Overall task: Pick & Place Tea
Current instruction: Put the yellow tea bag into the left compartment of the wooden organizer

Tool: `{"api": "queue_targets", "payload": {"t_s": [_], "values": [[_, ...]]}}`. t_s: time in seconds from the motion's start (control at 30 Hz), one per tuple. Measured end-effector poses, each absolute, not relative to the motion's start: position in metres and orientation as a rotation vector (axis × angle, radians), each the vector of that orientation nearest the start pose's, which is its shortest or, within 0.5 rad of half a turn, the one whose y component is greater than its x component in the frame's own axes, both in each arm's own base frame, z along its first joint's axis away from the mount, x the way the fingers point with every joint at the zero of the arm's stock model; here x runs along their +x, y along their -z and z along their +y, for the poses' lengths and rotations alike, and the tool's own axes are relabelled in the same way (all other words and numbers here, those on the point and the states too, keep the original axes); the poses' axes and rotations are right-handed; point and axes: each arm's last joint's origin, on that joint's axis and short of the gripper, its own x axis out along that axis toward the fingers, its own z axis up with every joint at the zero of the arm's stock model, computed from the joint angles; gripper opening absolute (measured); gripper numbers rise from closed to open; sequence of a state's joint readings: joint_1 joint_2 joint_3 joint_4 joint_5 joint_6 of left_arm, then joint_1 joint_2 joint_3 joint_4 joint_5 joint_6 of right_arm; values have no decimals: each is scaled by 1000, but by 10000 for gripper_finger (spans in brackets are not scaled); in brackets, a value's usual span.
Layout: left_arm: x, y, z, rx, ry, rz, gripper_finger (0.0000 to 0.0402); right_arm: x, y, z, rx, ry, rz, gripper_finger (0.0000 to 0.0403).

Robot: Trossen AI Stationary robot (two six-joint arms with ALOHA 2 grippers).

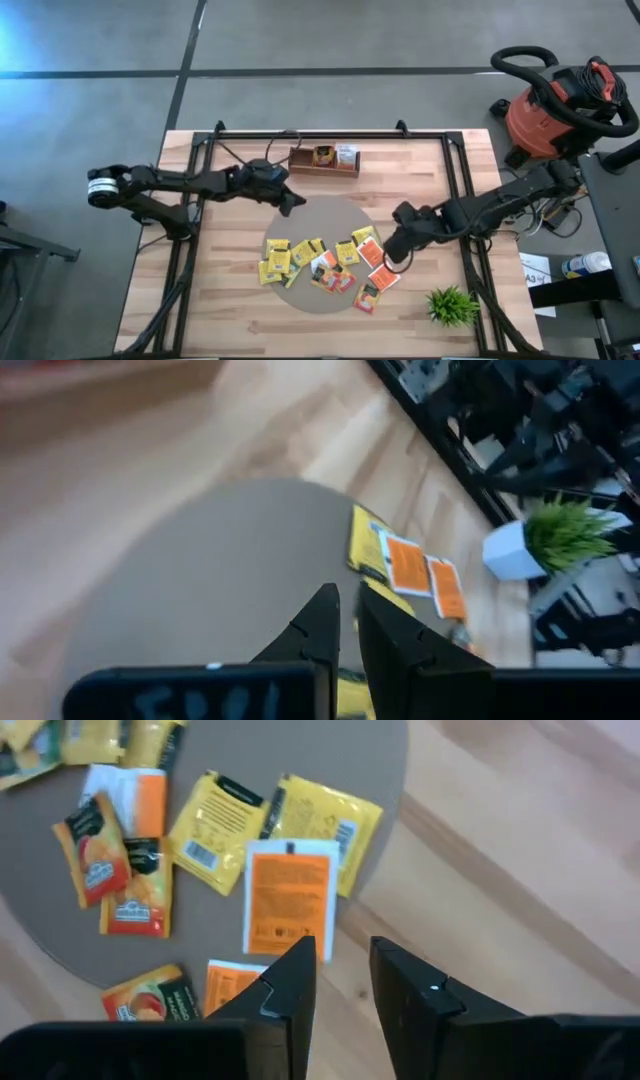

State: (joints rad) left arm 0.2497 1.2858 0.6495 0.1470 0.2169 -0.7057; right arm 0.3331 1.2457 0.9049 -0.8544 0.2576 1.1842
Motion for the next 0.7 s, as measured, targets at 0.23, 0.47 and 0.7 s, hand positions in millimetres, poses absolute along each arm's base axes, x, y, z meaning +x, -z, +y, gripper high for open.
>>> {"api": "queue_targets", "payload": {"t_s": [0.23,0.47,0.7], "values": [[260,-209,17,-944,-184,541,35,226,-237,66,612,463,900,85],[264,-218,-19,-930,-242,474,35,241,-216,66,612,375,947,89],[254,-206,-29,-915,-229,704,35,252,-205,69,690,384,968,98]]}}
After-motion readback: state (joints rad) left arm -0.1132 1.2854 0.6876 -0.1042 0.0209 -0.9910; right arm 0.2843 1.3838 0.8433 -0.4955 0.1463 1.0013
